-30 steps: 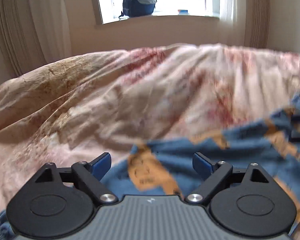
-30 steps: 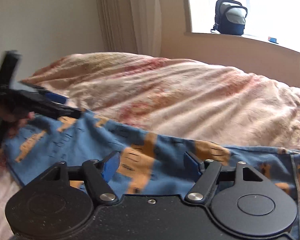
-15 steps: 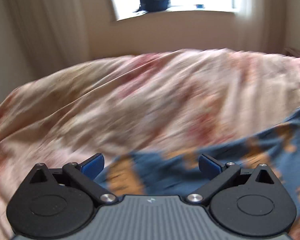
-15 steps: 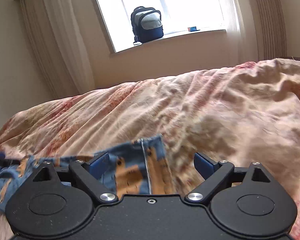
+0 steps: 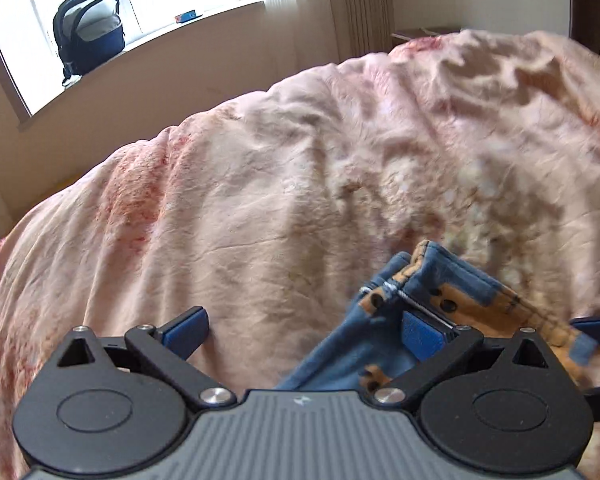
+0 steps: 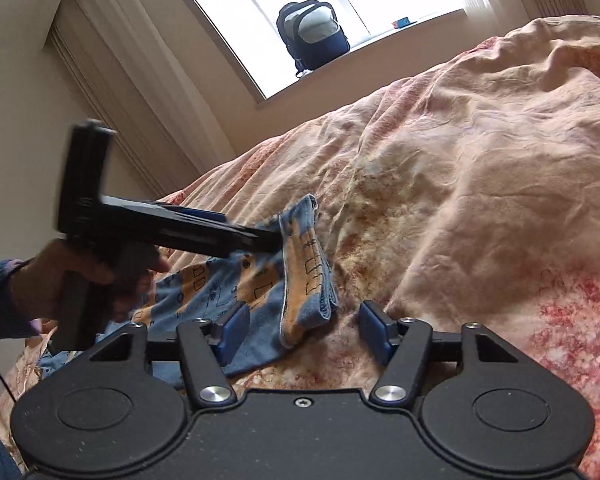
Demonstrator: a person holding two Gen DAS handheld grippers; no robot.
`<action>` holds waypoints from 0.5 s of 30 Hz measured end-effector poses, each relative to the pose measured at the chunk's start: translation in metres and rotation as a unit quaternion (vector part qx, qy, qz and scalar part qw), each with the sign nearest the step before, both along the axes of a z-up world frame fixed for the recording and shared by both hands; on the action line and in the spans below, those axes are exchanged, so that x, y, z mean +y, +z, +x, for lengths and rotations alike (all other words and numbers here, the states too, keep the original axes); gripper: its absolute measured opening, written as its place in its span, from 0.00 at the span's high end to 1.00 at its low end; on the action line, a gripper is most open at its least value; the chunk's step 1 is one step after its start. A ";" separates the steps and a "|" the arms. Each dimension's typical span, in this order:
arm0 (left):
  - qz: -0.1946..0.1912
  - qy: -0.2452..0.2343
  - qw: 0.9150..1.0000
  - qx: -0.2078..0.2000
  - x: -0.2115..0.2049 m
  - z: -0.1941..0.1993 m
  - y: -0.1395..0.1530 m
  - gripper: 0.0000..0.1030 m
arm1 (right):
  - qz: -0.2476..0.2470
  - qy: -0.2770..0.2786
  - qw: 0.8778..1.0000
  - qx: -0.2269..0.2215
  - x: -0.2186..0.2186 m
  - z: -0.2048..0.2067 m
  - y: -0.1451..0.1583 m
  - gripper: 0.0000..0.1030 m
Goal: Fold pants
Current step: 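Grasp the pants edge with the left gripper while the right gripper grasps the folded edge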
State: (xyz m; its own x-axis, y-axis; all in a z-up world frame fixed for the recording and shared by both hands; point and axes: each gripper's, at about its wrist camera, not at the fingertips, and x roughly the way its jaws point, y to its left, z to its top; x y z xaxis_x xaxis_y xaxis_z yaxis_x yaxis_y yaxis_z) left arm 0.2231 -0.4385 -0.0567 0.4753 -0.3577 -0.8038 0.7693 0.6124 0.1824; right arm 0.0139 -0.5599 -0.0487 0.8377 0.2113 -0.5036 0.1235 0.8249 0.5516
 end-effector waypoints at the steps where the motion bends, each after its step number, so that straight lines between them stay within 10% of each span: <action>1: -0.002 0.008 1.000 0.003 0.000 0.003 -0.003 0.00 | 0.006 0.001 1.000 0.000 0.000 0.001 -0.001 0.40; 5: -0.016 0.035 0.999 0.035 0.007 0.012 -0.003 0.00 | 0.010 -0.001 1.000 0.011 0.001 0.006 -0.006 0.42; 15: 0.031 0.012 0.999 -0.036 -0.007 -0.023 0.016 0.00 | 0.050 -0.044 0.998 0.006 -0.003 0.004 -0.012 0.70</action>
